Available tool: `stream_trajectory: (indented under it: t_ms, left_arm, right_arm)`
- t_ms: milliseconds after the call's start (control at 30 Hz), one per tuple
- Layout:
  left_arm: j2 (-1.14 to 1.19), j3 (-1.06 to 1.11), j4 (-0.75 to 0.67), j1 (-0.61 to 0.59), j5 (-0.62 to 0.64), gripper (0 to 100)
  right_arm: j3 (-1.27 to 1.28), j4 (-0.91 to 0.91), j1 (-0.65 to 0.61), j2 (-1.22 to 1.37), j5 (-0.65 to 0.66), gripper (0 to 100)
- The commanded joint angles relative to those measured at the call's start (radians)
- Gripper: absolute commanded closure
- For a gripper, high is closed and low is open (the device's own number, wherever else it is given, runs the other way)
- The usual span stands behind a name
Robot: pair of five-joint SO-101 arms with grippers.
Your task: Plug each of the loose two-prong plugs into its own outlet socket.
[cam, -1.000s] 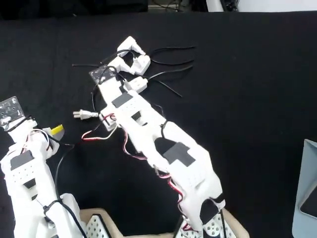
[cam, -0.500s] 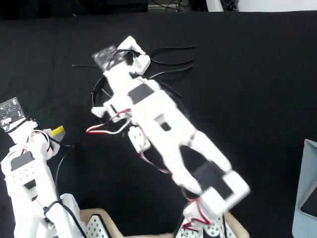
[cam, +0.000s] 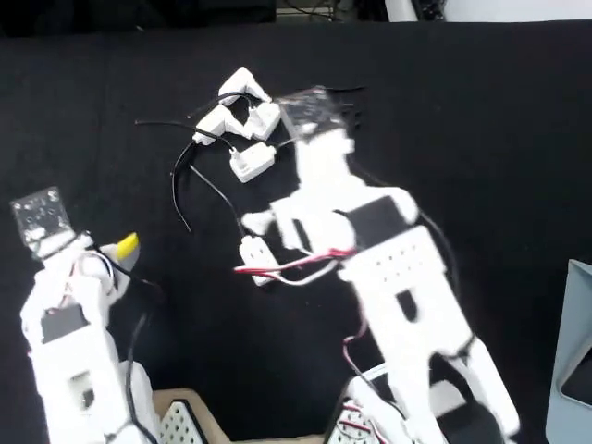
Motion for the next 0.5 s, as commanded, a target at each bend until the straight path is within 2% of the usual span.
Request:
stream_trajectory:
  t_ms: [0,67,200,467]
  left_arm:
    - [-0.328,0.128,0.009,0.084,0.003,65]
    - [-0.460,0.183,0.037,0.110,0.003,65]
    - [-0.686,0.216,0.210,0.153,0.002,65]
    - [-0.649,0.217,0.226,0.226,0.000,65]
  right_arm:
    - [0.025,0.041,0.123,-0.099,-0.012,98.7]
    - [0.030,0.081,0.190,-0.137,0.003,98.7]
    - [0.030,0.184,0.276,-0.196,0.120,98.7]
    - [0.035,0.311,0.361,-0.203,0.353,98.7]
